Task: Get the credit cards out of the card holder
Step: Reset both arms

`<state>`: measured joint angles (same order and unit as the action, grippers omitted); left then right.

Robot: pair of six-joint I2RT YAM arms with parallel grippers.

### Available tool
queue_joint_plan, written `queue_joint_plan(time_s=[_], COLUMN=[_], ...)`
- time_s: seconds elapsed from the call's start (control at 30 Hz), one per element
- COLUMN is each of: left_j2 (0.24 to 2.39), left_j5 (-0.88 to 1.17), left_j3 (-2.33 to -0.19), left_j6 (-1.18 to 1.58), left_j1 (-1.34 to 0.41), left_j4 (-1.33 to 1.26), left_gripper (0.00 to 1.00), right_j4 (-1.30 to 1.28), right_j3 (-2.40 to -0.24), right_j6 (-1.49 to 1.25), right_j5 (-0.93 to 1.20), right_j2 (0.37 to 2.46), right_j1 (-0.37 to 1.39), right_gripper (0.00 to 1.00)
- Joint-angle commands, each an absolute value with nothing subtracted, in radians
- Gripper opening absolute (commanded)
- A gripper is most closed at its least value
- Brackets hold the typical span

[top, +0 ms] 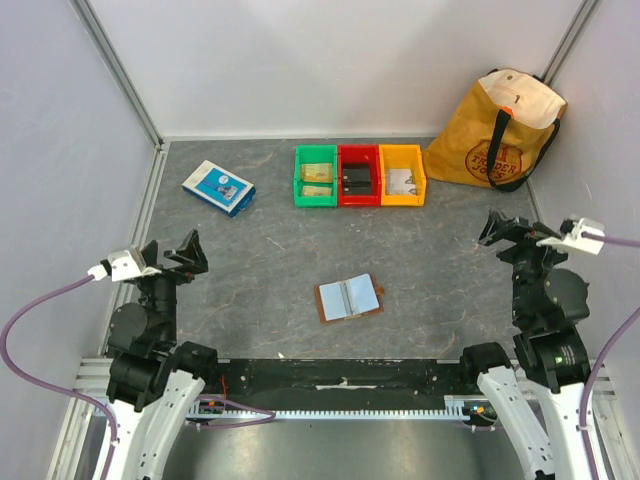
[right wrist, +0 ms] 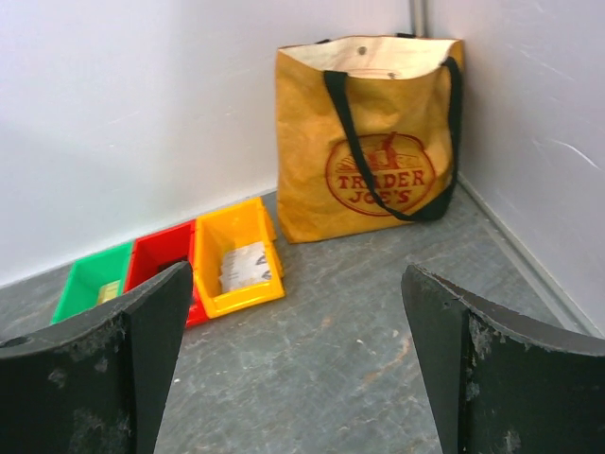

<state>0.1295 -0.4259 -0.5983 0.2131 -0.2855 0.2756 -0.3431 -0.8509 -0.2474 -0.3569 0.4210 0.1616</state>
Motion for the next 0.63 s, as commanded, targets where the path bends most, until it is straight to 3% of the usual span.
queue_joint_plan(time_s=[0.0,0.27,0.6], left_j2=[0.112,0.133,0.130], left_j5=[-0.459,-0.442,-0.423], left_j3=[-0.584,-0.580,-0.572], left_j6=[0.238,0.238,0.235], left_j1=[-0.278,-0.281,-0.278], left_j4=[0.224,0.222,0.212], left_gripper=[0.99,0.99,0.99], right_j4=[-0.210,-0.051,-0.040], right_j3=[-0.708,-0.500,-0.492], right_j6=[-0.196,-0.135,-0.144], right_j5=[-0.602,-0.684,-0.660], right_j2=[0.299,0.075,0.086], right_j1=[0.218,0.265,0.273], right_gripper=[0.98,0.98,0.98])
